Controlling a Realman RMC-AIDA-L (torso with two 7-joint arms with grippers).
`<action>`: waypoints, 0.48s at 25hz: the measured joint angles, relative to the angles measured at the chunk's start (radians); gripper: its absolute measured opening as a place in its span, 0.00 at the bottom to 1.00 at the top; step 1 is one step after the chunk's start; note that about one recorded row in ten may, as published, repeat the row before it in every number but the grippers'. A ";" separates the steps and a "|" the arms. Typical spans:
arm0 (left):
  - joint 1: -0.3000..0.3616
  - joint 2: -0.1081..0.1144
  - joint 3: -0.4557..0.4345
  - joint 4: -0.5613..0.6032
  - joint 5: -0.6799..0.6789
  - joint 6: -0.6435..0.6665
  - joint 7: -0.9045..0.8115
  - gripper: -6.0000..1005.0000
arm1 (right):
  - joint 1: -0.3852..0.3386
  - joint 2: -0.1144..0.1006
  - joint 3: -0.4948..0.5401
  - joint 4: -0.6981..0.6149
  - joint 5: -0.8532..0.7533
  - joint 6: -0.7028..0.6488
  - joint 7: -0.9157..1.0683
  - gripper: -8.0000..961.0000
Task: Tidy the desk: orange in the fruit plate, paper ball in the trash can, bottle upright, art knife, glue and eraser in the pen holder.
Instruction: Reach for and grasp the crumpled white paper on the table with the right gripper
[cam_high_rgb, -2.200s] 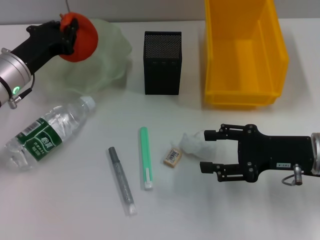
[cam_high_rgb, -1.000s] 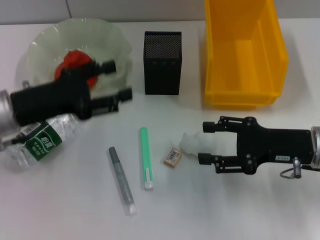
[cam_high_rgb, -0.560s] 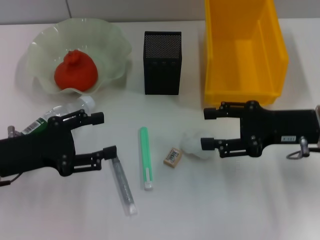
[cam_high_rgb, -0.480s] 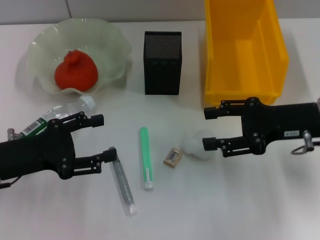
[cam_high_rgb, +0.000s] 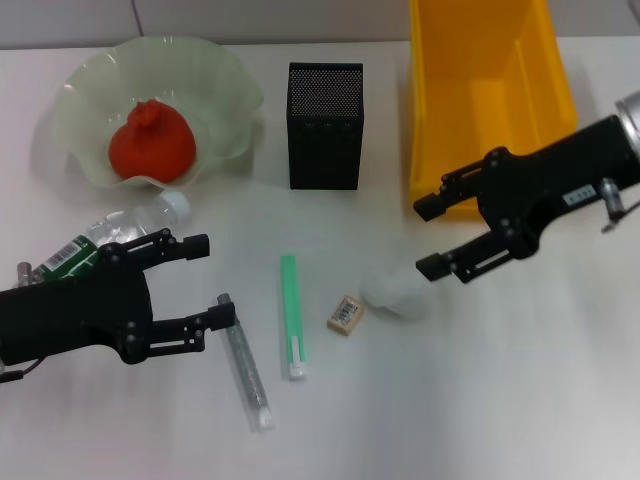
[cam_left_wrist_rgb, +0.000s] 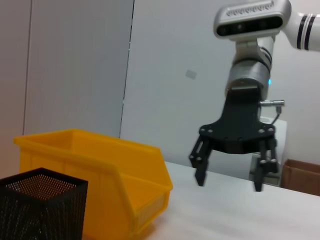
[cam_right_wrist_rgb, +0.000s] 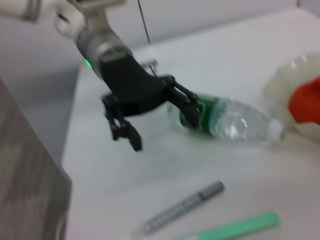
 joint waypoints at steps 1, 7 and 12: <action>-0.001 0.000 0.000 -0.007 0.000 -0.003 0.000 0.85 | 0.017 0.008 -0.005 -0.018 -0.034 0.005 0.015 0.79; -0.001 -0.005 -0.002 -0.011 -0.005 -0.007 0.002 0.85 | 0.060 0.020 -0.165 -0.057 -0.122 0.077 0.086 0.79; -0.001 -0.011 -0.013 -0.012 -0.004 -0.015 0.002 0.85 | 0.070 0.025 -0.321 -0.050 -0.163 0.184 0.114 0.79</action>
